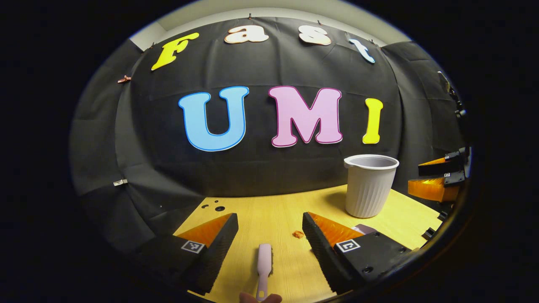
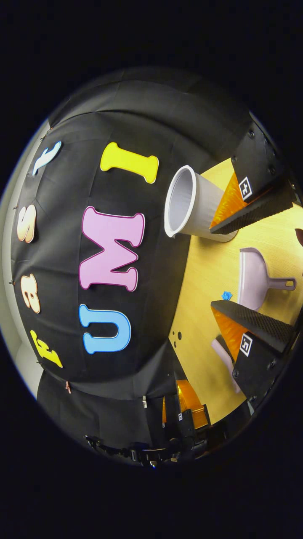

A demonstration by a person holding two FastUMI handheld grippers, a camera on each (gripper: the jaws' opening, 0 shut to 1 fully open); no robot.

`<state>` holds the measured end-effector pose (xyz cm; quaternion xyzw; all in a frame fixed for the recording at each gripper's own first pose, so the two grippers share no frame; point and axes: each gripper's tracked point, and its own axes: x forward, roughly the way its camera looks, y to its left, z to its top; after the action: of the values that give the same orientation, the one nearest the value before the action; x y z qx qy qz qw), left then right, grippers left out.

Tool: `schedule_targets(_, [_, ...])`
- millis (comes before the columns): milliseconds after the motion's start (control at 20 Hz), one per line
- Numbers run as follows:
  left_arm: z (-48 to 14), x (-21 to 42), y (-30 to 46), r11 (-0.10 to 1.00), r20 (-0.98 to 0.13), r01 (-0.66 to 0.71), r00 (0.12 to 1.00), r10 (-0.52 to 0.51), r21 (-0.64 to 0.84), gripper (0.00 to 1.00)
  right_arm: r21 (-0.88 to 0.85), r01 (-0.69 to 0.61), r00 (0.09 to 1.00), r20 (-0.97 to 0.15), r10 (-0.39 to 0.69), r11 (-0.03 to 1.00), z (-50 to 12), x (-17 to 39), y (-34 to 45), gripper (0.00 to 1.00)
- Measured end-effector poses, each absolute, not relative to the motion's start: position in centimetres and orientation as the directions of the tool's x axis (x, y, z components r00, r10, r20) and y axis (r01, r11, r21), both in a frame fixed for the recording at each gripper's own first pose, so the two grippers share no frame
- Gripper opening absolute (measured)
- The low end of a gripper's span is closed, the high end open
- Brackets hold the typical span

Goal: Pick up the small broom and dustpan from the desktop, sweep the trash into the dustpan with the broom, and then empty the trash into the garbage bin.

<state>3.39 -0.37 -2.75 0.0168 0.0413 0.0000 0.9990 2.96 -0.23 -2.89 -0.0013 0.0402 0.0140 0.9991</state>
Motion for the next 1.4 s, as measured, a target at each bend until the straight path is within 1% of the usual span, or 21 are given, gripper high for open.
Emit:
schedule_targets(100, [-3.1,3.7,-0.2,0.999,-0.089,0.001,0.996,0.002,0.037,0.97,-0.016,-0.050,0.989,-0.141,0.047,0.999,-4.6,3.1,0.1,0.98])
schedule_targets(200, [-3.6,3.9,0.1,0.999,-0.099,0.003,0.995,0.001,0.039,0.97,-0.027,-0.086,0.963,-0.259,0.076,0.996,-7.9,2.9,0.3,0.98])
schedule_targets(300, [-4.5,4.1,0.7,0.999,-0.111,-0.004,0.994,0.009,0.044,0.97,-0.026,-0.128,0.895,-0.434,0.104,0.991,-12.8,2.6,1.1,0.98])
schedule_targets(350, [-4.8,4.1,0.9,0.999,-0.118,-0.007,0.993,0.012,0.043,0.97,-0.013,-0.150,0.845,-0.521,0.121,0.989,-15.3,2.1,1.7,0.98])
schedule_targets(400, [-5.4,4.1,1.3,0.999,-0.126,-0.012,0.992,0.017,0.039,0.97,0.012,-0.166,0.794,-0.591,0.141,0.986,-17.4,1.7,2.4,0.95])
schedule_targets(450, [-5.7,4.2,1.5,0.999,-0.134,-0.015,0.991,0.019,0.035,0.97,0.036,-0.163,0.750,-0.645,0.148,0.986,-18.9,1.4,2.6,0.94])
schedule_targets(550, [-6.3,4.2,1.9,0.999,-0.145,-0.025,0.989,0.029,0.029,0.97,0.087,-0.141,0.686,-0.709,0.161,0.986,-21.2,1.1,2.8,0.92])
schedule_targets(750, [-7.3,4.0,2.7,0.998,-0.157,-0.045,0.986,0.050,0.039,0.97,0.113,-0.079,0.602,-0.786,0.137,0.991,-25.4,2.3,2.4,0.92])
schedule_targets(900, [-8.3,3.8,3.0,0.997,-0.169,-0.044,0.984,0.055,0.067,0.97,0.139,-0.045,0.559,-0.817,0.140,0.989,-28.2,4.2,3.4,0.88])
schedule_targets(1000, [-8.9,3.6,3.1,0.996,-0.183,-0.048,0.981,0.060,0.071,0.98,0.126,-0.043,0.535,-0.835,0.129,0.991,-29.6,4.7,3.6,0.87])
schedule_targets(1150, [-9.6,3.5,3.2,0.996,-0.201,-0.056,0.977,0.070,0.074,0.97,0.105,-0.054,0.500,-0.858,0.118,0.993,-30.9,5.3,3.9,0.85])
schedule_targets(1350, [-10.5,3.5,3.2,0.995,-0.217,-0.062,0.973,0.077,0.077,0.97,0.144,-0.024,0.474,-0.870,0.138,0.989,-31.5,6.3,4.5,0.81])
schedule_targets(1400, [-10.5,3.5,3.2,0.995,-0.222,-0.063,0.972,0.079,0.078,0.97,0.141,-0.019,0.469,-0.873,0.133,0.990,-31.7,6.6,4.5,0.77])
